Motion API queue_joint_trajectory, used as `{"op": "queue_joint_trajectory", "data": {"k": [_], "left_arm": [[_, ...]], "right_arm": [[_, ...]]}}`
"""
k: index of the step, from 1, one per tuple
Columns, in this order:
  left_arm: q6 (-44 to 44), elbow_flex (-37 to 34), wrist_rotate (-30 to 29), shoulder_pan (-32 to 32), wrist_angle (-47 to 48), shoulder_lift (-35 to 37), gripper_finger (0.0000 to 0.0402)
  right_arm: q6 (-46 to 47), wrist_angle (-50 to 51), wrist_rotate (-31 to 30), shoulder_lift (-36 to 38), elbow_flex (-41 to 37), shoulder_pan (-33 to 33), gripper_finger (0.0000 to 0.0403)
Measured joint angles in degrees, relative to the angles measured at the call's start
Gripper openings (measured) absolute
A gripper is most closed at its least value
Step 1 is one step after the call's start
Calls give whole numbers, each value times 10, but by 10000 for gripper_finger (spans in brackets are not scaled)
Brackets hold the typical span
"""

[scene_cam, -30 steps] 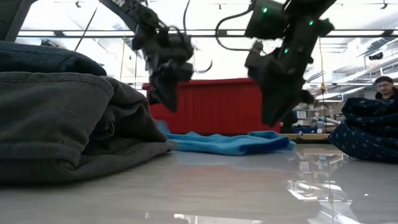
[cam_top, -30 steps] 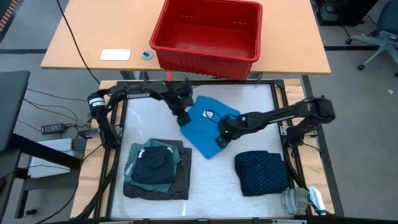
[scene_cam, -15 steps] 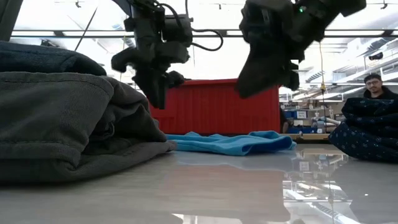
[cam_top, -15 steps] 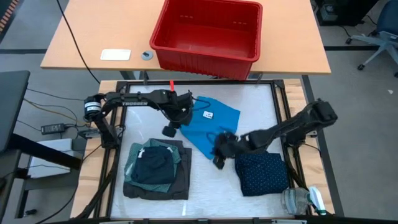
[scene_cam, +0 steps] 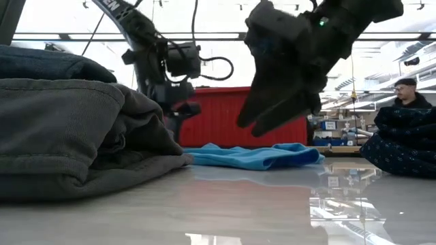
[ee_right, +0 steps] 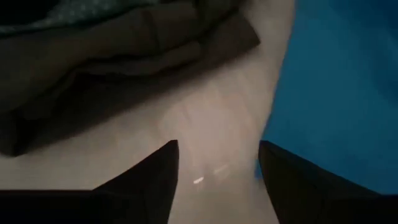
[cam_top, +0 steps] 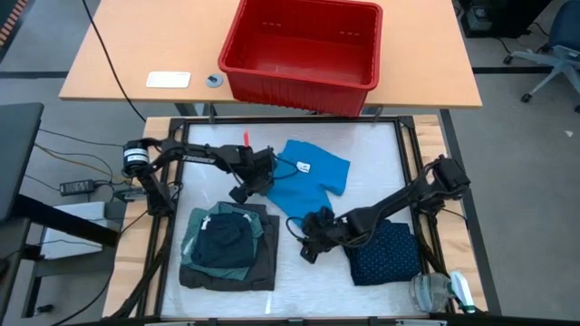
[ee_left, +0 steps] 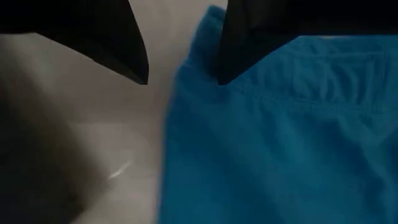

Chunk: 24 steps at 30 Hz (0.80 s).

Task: Fold laundry
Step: Fold the light blue shorts

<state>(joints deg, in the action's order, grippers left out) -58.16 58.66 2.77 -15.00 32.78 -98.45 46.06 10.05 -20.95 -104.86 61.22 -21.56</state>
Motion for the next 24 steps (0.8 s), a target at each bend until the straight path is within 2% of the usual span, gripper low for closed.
{"op": "queue_joint_trajectory", "data": {"k": [3, 6, 14, 17, 20, 24], "left_arm": [[-1, -29, -40, 2, -59, 0, 199], [11, -36, -42, 2, -66, 0, 177], [60, -38, -42, 5, -75, 0, 57], [65, -38, -41, 15, -74, 0, 17], [89, -38, -37, 32, -58, 6, 10], [145, -6, -35, 64, 30, 15, 12]], "right_arm": [[16, 48, -20, -13, 4, 4, 238], [35, 61, -4, -28, 6, 11, 224], [40, 46, 26, -55, 7, 22, 119], [66, 51, 42, -57, 8, 30, 69], [83, 68, 84, -39, 7, 36, 13], [91, 88, 147, 27, 5, 29, 6]]}}
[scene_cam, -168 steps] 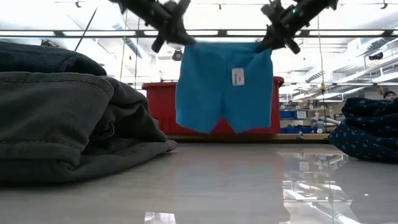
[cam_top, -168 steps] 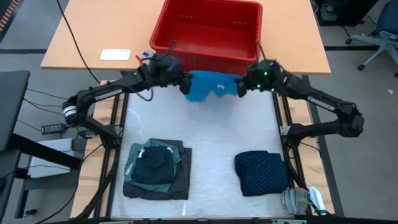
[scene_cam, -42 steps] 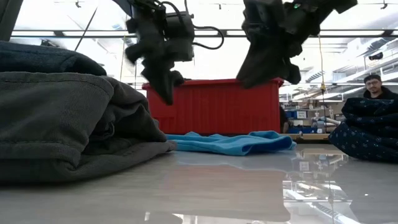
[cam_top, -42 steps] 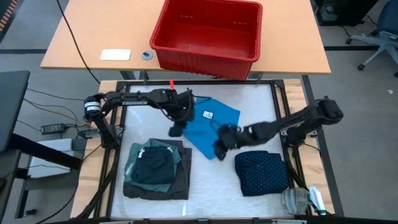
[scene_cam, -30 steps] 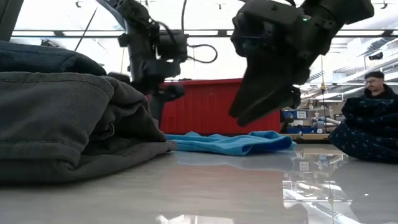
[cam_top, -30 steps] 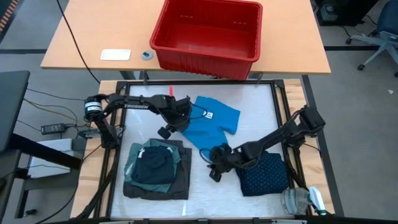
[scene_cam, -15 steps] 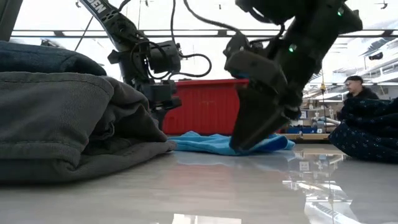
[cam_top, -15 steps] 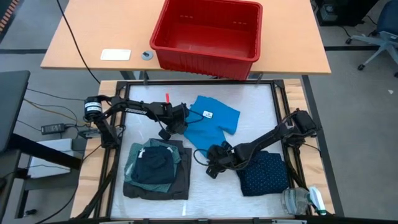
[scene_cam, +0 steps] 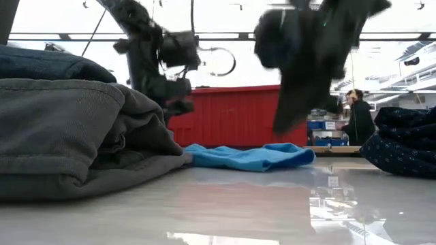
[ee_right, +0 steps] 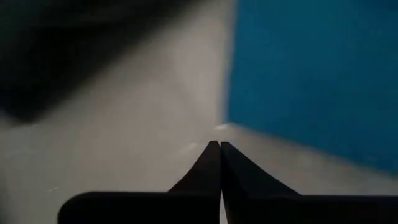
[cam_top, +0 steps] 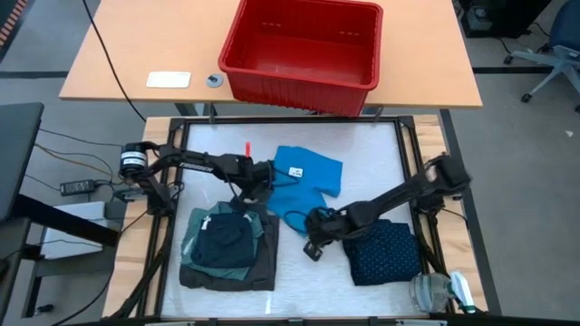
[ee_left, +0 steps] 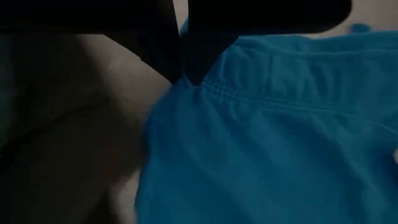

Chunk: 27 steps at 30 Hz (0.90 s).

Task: Fold laundry
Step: Fold the light blue shorts

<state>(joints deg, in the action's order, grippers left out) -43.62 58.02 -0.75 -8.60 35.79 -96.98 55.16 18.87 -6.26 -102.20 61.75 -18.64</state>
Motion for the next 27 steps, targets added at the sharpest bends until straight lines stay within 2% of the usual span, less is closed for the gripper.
{"op": "queue_joint_trajectory", "data": {"k": [6, 9, 12, 15, 18, 27], "left_arm": [[108, 106, 1, 42, 121, 5, 12], [109, 159, 1, 54, 145, 6, 12], [109, 187, 1, 52, 128, 7, 12], [109, 189, 1, 43, 118, 7, 12], [110, 186, 0, 32, 122, 4, 12], [129, 184, 0, 4, 136, -2, 12]], "right_arm": [[6, 66, 11, 130, 1, -19, 4], [17, 127, -26, 181, 2, -20, 3], [8, 142, -61, 192, 1, -11, 7], [-33, 119, -72, 167, 1, -2, 31], [-81, 80, -72, 108, 1, 0, 69], [-155, -110, -53, -41, 1, 4, 191]]}}
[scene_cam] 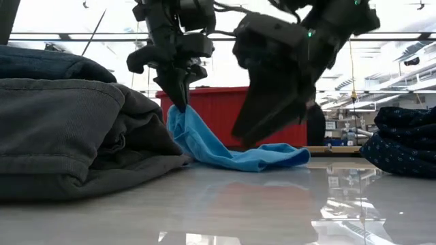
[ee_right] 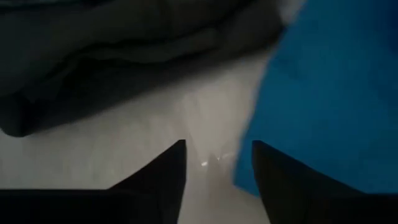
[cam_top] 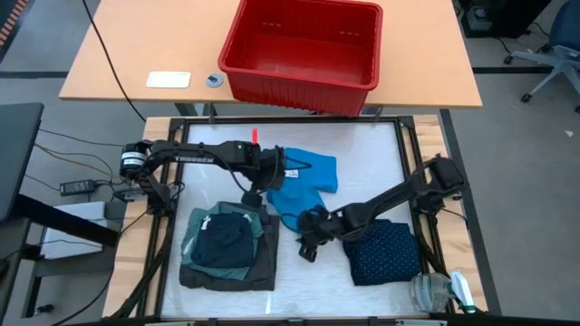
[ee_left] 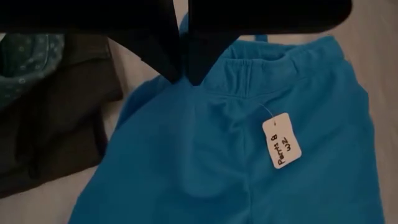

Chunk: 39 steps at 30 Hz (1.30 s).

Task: Fold laundry
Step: Fold the light blue shorts

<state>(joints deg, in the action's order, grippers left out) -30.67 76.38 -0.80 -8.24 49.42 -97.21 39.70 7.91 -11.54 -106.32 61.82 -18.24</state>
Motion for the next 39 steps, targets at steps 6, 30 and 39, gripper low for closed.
{"op": "queue_joint_trajectory", "data": {"k": [6, 30, 39], "left_arm": [[16, 0, 0, -1, 2, 0, 12], [90, 0, 0, -7, -3, 0, 26], [214, 1, 35, 2, -10, -20, 9]], "right_arm": [[43, 2, 32, -10, 0, 19, 224], [188, 118, 74, -25, -15, 39, 76], [175, 266, 171, 111, -20, 40, 6]]}}
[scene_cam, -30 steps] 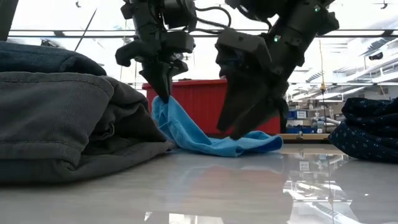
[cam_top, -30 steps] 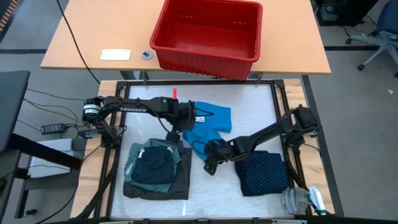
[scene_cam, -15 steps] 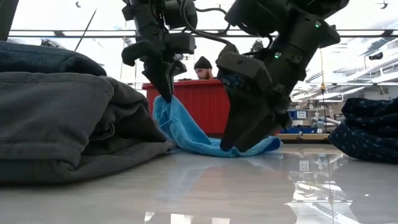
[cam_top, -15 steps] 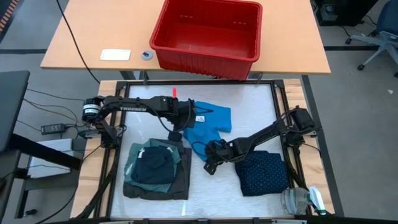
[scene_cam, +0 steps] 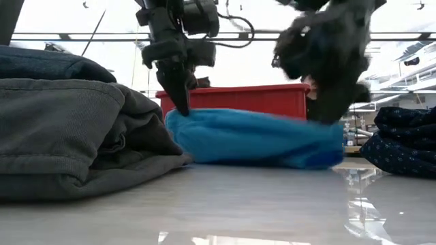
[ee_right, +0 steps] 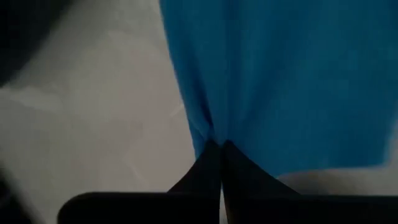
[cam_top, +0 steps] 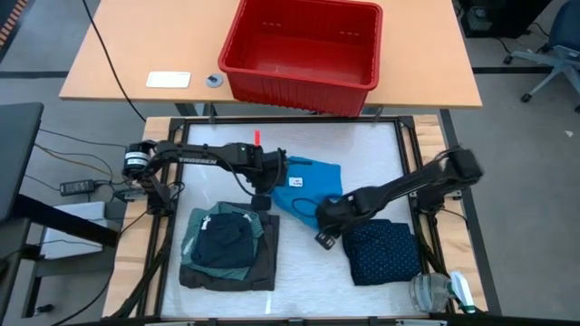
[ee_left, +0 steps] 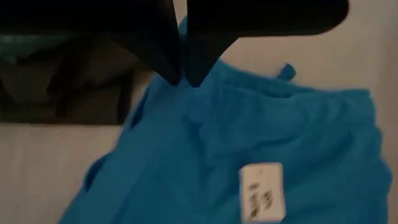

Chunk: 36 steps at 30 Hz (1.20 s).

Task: Fold laundry
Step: Fold the light blue shorts

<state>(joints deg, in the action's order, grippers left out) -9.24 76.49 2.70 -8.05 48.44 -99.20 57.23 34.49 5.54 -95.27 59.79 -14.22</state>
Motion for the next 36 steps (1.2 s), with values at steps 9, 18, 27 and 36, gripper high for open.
{"op": "queue_joint_trajectory", "data": {"k": [9, 18, 27, 36], "left_arm": [[82, 0, 80, 49, -13, -44, 6], [81, 22, 82, 26, -28, -42, 7], [61, 46, 58, -75, -77, -40, 8], [60, 46, 33, -169, -295, -93, 24]], "right_arm": [[-28, 173, 4, 113, 0, 4, 2], [-100, 199, -32, 179, 0, 59, 0], [-293, 208, -43, 154, -12, 232, 0], [-384, 129, -12, 95, -72, 439, 2]]}}
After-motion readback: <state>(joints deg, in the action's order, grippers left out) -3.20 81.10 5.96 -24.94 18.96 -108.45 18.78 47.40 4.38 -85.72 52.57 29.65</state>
